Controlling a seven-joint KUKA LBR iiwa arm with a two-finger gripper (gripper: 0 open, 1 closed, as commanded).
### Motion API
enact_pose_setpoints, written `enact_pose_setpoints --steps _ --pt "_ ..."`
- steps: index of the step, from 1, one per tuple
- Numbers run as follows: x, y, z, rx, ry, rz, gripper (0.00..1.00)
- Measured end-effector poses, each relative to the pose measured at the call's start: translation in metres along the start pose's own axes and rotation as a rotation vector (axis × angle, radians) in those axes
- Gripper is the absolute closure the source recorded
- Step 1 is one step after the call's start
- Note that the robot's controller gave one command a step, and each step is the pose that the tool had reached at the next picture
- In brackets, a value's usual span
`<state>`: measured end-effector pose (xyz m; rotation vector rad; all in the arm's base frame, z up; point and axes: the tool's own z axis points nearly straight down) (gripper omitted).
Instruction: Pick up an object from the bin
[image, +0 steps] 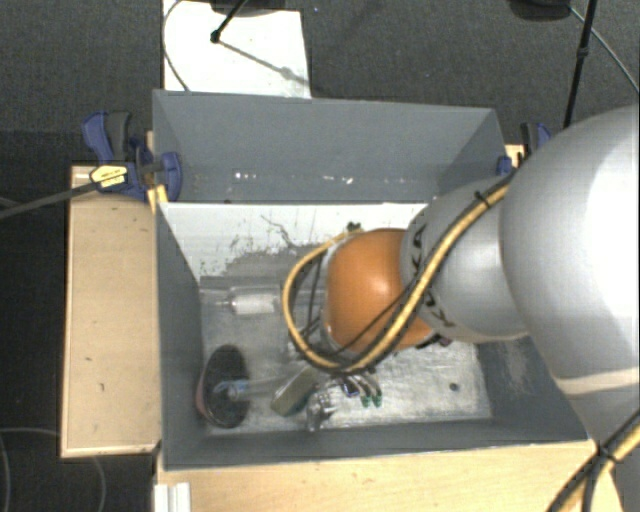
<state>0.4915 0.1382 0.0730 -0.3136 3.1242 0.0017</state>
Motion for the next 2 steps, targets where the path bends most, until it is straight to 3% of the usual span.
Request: enact_pose_setpoints --steps 1,2 --pt "-0.003 0.000 -0.003 -0.001 -0.007 0.005 1.00" --pt "-0.004 -0.030 -0.165 0.001 -0.008 -0.031 1.00"
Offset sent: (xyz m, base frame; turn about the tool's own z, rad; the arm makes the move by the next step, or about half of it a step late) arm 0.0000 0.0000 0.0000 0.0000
